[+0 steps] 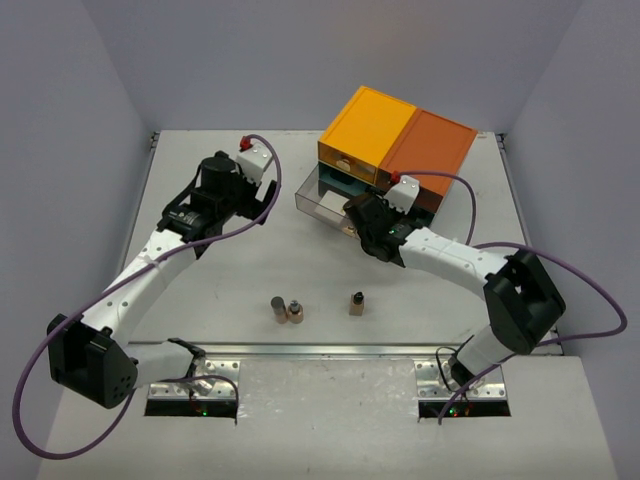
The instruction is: Organize the makeup
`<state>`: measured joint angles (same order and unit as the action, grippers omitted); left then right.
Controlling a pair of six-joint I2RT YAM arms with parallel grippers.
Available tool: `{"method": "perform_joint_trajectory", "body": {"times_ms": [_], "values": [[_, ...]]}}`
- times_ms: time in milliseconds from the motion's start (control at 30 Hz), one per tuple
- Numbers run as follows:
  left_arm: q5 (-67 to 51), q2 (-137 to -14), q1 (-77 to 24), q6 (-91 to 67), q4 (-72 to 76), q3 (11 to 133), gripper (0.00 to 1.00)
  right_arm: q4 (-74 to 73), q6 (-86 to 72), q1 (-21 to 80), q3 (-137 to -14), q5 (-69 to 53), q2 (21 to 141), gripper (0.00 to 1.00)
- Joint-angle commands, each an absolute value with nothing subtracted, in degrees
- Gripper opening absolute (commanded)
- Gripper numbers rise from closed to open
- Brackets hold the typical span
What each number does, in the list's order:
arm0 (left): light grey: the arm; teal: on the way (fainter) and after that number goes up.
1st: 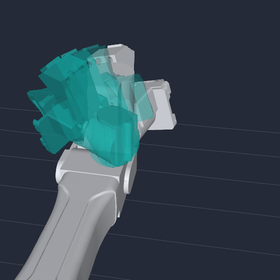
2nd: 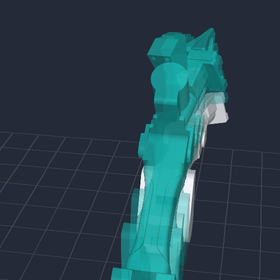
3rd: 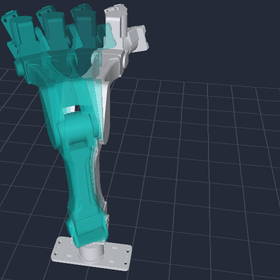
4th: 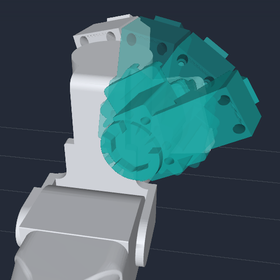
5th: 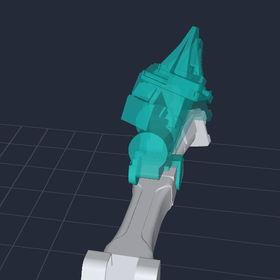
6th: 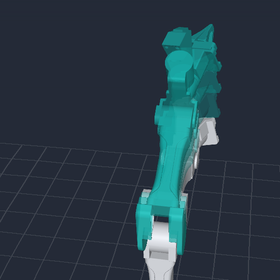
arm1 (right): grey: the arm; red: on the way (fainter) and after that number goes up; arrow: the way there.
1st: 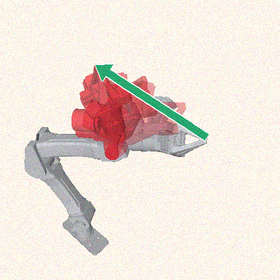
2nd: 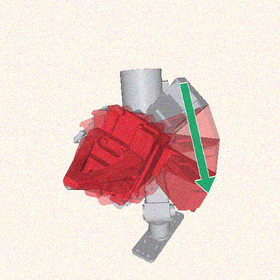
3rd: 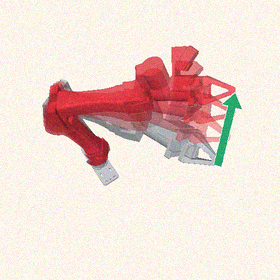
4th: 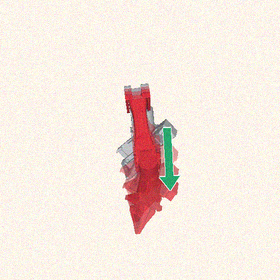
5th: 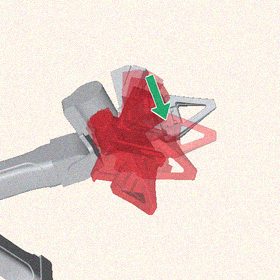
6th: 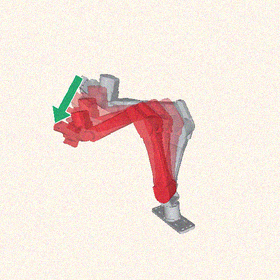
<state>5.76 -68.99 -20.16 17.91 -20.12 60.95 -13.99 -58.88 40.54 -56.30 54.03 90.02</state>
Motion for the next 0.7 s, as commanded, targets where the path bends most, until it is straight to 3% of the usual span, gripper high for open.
{"method": "perform_joint_trajectory", "body": {"times_ms": [0, 233, 433, 667], "values": [[5.0, -67.2, -19.3, 18.4, -17.2, 60.7, 1.0, -15.4, -62.0, 40.1, -58.5, 53.4, 91.1, 0.71], [4.3, -67.5, -19.2, 18.5, -17.2, 60.7, 1.0, -18.3, -60.4, 40.1, -60.8, 53.0, 90.4, 0.91], [4.3, -67.4, -19.2, 18.9, -17.8, 61.0, 1.0, -16.7, -55.6, 40.1, -60.8, 51.2, 88.0, 0.91], [5.3, -65.3, -19.2, 21.2, -18.4, 60.0, 1.0, -14.2, -43.0, 40.6, -61.3, 37.7, 82.8, 0.9]]}}
